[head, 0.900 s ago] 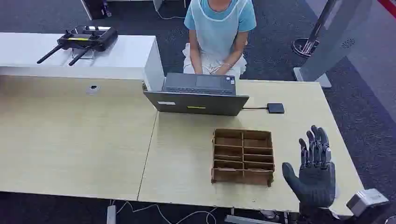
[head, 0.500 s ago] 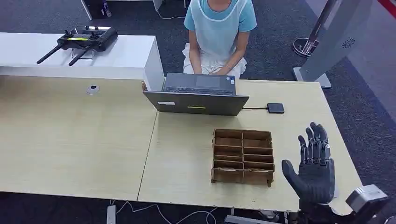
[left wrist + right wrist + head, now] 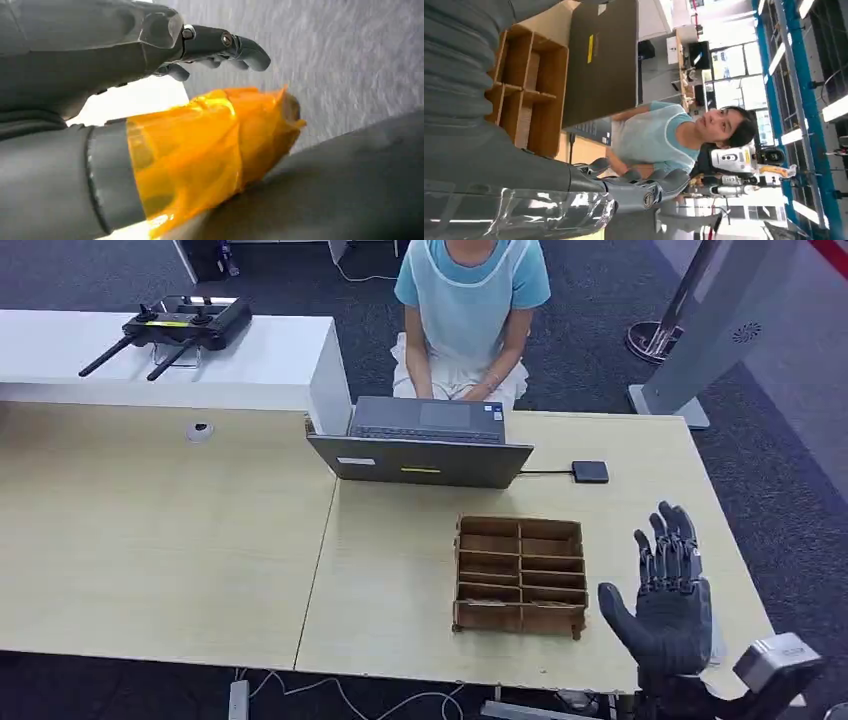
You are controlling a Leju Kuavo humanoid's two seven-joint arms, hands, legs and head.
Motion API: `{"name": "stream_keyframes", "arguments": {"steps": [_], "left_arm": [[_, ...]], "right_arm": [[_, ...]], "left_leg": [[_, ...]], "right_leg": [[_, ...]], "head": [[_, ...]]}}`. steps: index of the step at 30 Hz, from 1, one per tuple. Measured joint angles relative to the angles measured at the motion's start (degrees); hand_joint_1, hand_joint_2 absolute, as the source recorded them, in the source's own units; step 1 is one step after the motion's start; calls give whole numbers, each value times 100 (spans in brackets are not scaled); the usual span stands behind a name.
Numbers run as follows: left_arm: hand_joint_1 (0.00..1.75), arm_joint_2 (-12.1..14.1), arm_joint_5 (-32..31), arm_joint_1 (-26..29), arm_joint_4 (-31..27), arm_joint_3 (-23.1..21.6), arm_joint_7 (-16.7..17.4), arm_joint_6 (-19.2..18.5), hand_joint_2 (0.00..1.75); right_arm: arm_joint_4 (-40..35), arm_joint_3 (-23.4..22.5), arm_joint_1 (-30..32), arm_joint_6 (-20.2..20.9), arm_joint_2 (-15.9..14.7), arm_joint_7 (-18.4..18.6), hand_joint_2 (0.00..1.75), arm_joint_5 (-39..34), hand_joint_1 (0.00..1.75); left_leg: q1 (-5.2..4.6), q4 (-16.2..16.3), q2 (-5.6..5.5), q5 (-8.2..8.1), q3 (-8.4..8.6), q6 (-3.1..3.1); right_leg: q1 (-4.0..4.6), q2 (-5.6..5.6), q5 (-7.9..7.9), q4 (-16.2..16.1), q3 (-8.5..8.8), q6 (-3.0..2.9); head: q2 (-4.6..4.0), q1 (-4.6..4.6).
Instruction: Pass the card to the sensor for recognition and then transmit it.
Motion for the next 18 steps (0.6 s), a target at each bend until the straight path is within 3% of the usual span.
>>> {"name": "stream_keyframes", "arguments": {"steps": [3, 4, 6, 10, 15, 18], "left_arm": [[0, 26, -1484, -52, 2, -70, 282, -55, 0], [0, 42, -1682, -111, 2, -70, 403, -134, 0], [0, 48, -1451, -160, 2, -10, 568, -353, 0], [0, 59, -875, -104, 2, 361, 494, -534, 0], [0, 77, -576, 6, 2, 724, -375, -311, 0], [0, 103, -571, 11, 2, 809, -566, -323, 0]], "right_arm": [[2, 0, -60, -315, -68, 97, 175, 536, 0], [11, 4, -119, -420, -103, 151, 175, 719, 0], [48, 26, -276, -619, -221, 238, 175, 1078, 0], [116, 83, -495, -859, -507, 339, 175, 1523, 0], [122, 157, -763, -1193, -962, 659, 175, 2080, 0], [201, 157, -1194, -1141, -1278, 968, 175, 2301, 0]], "left_leg": [[-1, 0, -1, 0, -2, 0], [-1, 0, -2, 1, -3, 0], [-1, 0, 2, 0, 4, 0], [-1, 0, -2, 1, 5, 1], [-2, 1, 1, 0, 1, 1], [-2, 2, 5, 0, 5, 2]], "right_leg": [[0, -3, 0, 1, 1, 0], [-1, -6, 0, 2, 4, 0], [0, 0, 1, 2, 11, 0], [-1, -5, 1, -1, 10, 0], [-1, 0, 1, -2, 7, 0], [-1, 4, 6, -2, 7, 6]], "head": [[0, -6], [0, -2], [0, -2], [0, -2], [0, -2], [0, -4]]}}
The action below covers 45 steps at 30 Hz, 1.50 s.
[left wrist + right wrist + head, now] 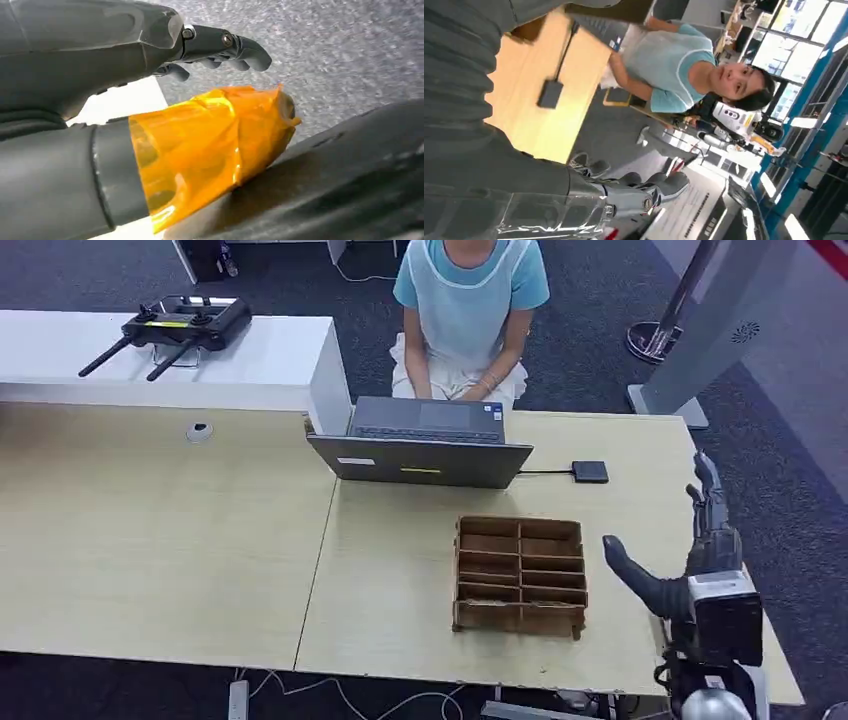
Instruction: Pass the card to the sensor for recognition and then transmit it.
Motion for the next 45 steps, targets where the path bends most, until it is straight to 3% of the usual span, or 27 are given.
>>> {"name": "stream_keyframes", "arguments": {"steps": [7, 10, 14, 21, 28, 32, 40, 45], "left_arm": [[0, 4, 13, 12, 0, 46, -42, -22, 0], [0, 7, 68, 14, 0, 66, -72, -48, 0], [0, 7, 328, 20, 0, 184, -346, -42, 0], [0, 35, 490, 23, 0, 308, -781, -70, 0], [0, 81, 350, 18, 0, 300, -743, -59, 0], [0, 105, -48, -2, 0, 134, -634, 107, 0], [0, 140, -341, -42, 0, -177, -527, 216, 0], [0, 153, -22, -55, 0, -188, -582, 131, 0]], "right_arm": [[142, 17, -437, 3, -302, 116, 175, 54, 0], [225, 92, -641, -79, -405, 269, 175, 436, 0], [396, 201, -1158, -223, -615, 637, 175, 1188, 0], [867, 433, -2217, -87, -953, 1069, 175, 1888, 0], [1608, 856, -3429, 349, -1204, 1427, 175, 2599, 0], [2161, 1175, -4117, 632, -1285, 1567, 175, 2931, 0], [2884, 1657, -4863, 746, -1292, 1780, 175, 3406, 0], [3413, 1986, -5267, 719, -1266, 1982, 175, 3805, 0]], "left_leg": [[1, 1, -6, 2, -2, 1], [1, 1, -4, 2, -5, 1], [0, 1, -3, 3, -5, 2], [0, 3, -3, 8, -5, 7], [0, 4, -3, 11, -5, 8], [0, 4, -4, 12, -5, 9], [0, 4, -8, 13, -11, 11], [0, 5, -9, 13, -10, 11]], "right_leg": [[1, -7, 1, 2, 1, 0], [0, -3, 1, 4, -3, 0], [0, -3, 2, 3, -3, 0], [-1, -3, 8, 4, -2, 2], [0, -2, 10, 5, -4, -1], [0, -4, 11, 6, -4, -2], [0, -8, 11, 6, -5, -2], [0, -10, 11, 6, -5, -2]], "head": [[0, 0], [0, 0], [0, 2], [0, 2], [0, 2], [0, 0], [0, 2], [0, 2]]}}
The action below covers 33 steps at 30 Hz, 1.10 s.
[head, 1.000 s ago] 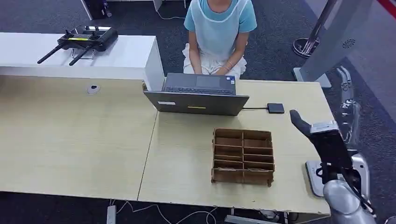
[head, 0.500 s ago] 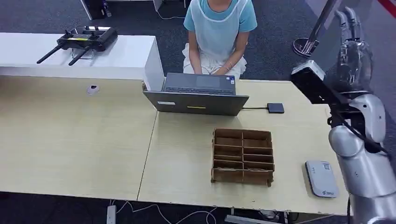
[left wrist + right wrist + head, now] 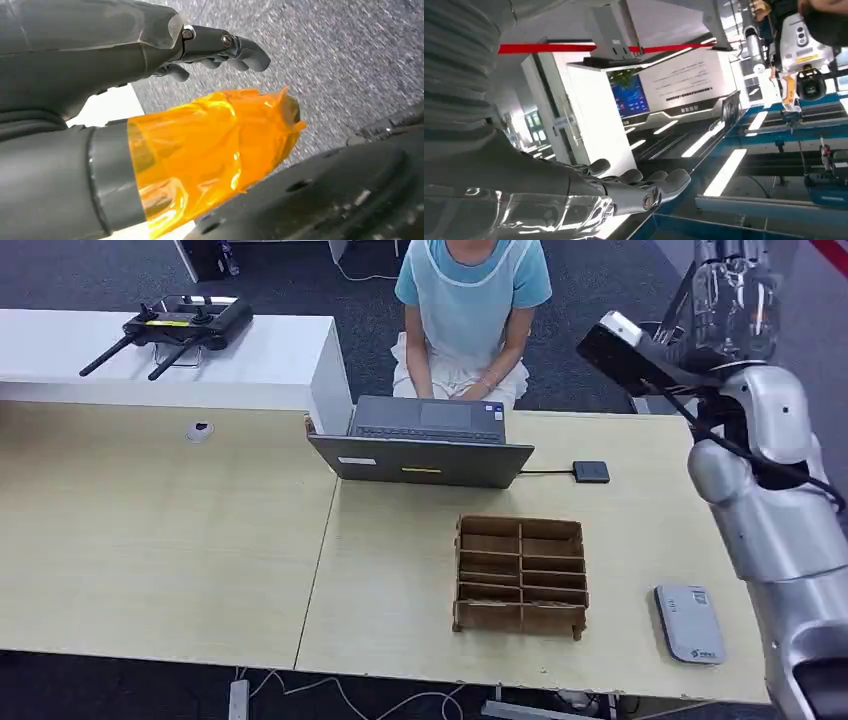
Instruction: Pass the card to the sensor for recognition and then transmit it.
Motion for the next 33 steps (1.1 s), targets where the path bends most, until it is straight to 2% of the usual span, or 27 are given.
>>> {"name": "stream_keyframes", "arguments": {"steps": [5, 12, 24, 29, 33], "left_arm": [[0, 37, 76, -8, 0, 0, -122, 39, 0], [0, 52, 85, -9, 0, 0, -131, 44, 0], [0, 77, 302, -10, 0, 24, -216, 18, 0], [0, 103, 448, -10, 0, 74, -448, 216, 0], [0, 133, 470, -11, 0, 81, -479, 190, 0]], "right_arm": [[619, 278, -322, 76, 46, 103, 175, 252, 0], [923, 431, -444, 74, 76, 109, 175, 306, 0], [1424, 575, -591, 30, 151, 162, 175, 335, 0], [1752, 580, -587, -59, 214, 158, 175, 407, 0], [1930, 593, -584, -55, 279, 112, 175, 471, 0]], "left_leg": [[0, 0, -3, 0, 0, 0], [0, 1, -3, 0, 0, 0], [0, 1, -3, 1, 0, 0], [0, 2, -4, 1, 0, 0], [0, 1, -3, 0, -2, 0]], "right_leg": [[0, -2, 0, 0, 0, 0], [0, -2, 0, 0, 0, 0], [0, -2, 1, 0, 0, 0], [0, -2, 1, 0, 0, 0], [0, -1, 0, 0, -2, 0]], "head": [[0, -2], [0, -2], [2, 0], [0, -2], [2, -2]]}}
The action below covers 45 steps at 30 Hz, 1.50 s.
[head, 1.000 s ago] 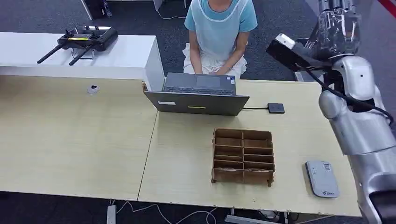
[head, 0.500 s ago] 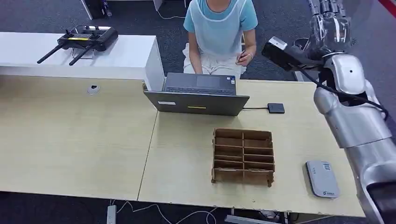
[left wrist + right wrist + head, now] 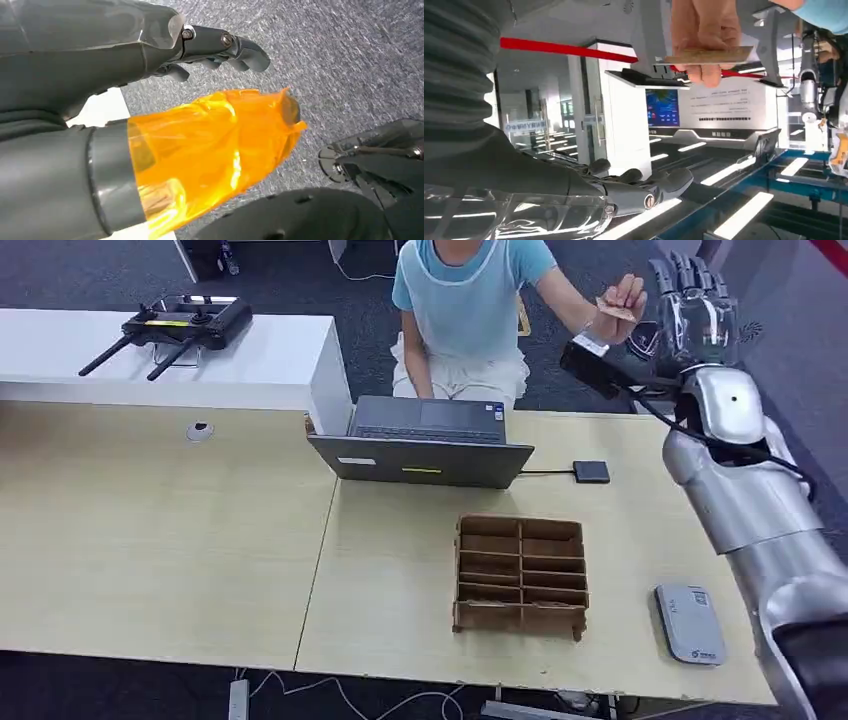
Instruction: Pass the card to the sensor for recognition and then transmit it.
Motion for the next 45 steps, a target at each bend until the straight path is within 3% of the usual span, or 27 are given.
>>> {"name": "stream_keyframes", "arguments": {"steps": [15, 16, 17, 21, 22, 40, 45], "left_arm": [[0, 6, -101, -5, 0, -11, 291, 20, 0], [0, 7, -98, -4, 0, -13, 295, 17, 0], [0, 9, -88, -4, 0, -13, 299, 9, 0], [0, 11, -59, -4, 0, -13, 299, -20, 0], [0, 9, -59, -4, 0, -13, 299, -22, 0], [0, 11, -13, -3, 0, -26, 297, -13, 0], [0, 11, 13, -3, 0, -28, 297, 0, 0]], "right_arm": [[566, 131, -48, -46, 418, -15, 175, 175, 2], [580, 133, -61, -46, 429, -15, 175, 175, 63], [597, 136, -76, -44, 442, -15, 175, 175, 147], [632, 171, -110, -13, 477, 17, 175, 371, 147], [641, 186, -121, 0, 481, 20, 175, 376, 173], [739, 358, -171, -9, 490, 44, 175, 581, 175], [746, 367, -170, -129, 494, -22, 175, 349, 175]], "left_leg": [[0, 0, 0, 2, -2, -3], [0, 0, 0, 2, -2, -3], [0, 0, 0, 2, -2, -3], [1, 0, 0, 2, -2, -3], [1, 0, 0, 3, -2, -3], [1, 1, -3, 3, -2, -3], [1, 1, -2, 3, -2, -3]], "right_leg": [[0, 0, 0, 0, -2, 0], [0, 0, 0, 0, -2, 0], [0, 0, 0, 0, -2, 0], [0, 0, 0, 0, -2, 0], [0, 0, 0, 0, -2, 0], [0, -2, 0, 0, -2, 0], [0, -1, 0, 0, -3, 0]], "head": [[0, 0], [0, 2], [-2, 0], [0, 0], [-2, 0], [-2, 2], [-2, 2]]}}
